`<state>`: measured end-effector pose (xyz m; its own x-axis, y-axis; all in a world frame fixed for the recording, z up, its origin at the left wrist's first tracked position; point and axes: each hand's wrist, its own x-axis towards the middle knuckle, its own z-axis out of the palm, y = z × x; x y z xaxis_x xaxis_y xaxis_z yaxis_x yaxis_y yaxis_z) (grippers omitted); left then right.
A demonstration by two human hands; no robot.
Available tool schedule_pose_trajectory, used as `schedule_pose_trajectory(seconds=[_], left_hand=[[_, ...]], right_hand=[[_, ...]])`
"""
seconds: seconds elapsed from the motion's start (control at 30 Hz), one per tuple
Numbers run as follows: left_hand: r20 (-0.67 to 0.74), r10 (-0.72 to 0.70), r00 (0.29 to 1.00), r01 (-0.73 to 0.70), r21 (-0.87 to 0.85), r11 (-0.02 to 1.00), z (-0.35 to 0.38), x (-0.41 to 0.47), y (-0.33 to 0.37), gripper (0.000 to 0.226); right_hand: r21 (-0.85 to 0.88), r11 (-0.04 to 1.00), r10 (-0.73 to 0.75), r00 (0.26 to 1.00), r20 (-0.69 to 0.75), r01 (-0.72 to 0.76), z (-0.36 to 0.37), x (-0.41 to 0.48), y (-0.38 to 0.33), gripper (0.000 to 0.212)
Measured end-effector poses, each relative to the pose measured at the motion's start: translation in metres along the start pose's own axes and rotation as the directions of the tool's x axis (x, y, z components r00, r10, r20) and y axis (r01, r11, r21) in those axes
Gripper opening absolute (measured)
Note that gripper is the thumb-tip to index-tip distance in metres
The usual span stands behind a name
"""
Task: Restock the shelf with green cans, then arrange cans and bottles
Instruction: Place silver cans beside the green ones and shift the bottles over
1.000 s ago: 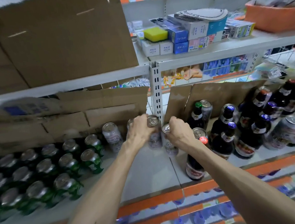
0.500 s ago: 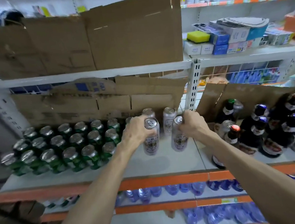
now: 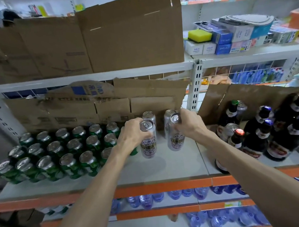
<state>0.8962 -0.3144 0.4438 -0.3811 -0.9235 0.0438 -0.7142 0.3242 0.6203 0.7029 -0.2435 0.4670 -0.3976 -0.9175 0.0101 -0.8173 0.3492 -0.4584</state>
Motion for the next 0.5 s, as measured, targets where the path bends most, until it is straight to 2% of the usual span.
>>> schedule_pose_trajectory(seconds=[0.2, 0.4, 0.5], left_hand=[[0.012, -0.037, 0.999, 0.038, -0.013, 0.999, 0.026, 0.031, -0.003, 0.054], [0.069, -0.094, 0.993, 0.093, 0.015, 0.996, 0.041, 0.050, -0.018, 0.054], [0.093, -0.090, 0.992, 0.089, 0.020, 0.996, 0.046, 0.057, -0.026, 0.054]], right_hand=[[0.018, 1.000, -0.001, 0.999, 0.044, 0.000, 0.018, 0.040, 0.024, 0.032], [0.020, 0.999, -0.040, 0.994, 0.103, 0.039, 0.045, 0.066, 0.037, 0.025], [0.025, 1.000, -0.015, 0.994, 0.109, 0.012, 0.055, 0.074, 0.037, 0.025]])
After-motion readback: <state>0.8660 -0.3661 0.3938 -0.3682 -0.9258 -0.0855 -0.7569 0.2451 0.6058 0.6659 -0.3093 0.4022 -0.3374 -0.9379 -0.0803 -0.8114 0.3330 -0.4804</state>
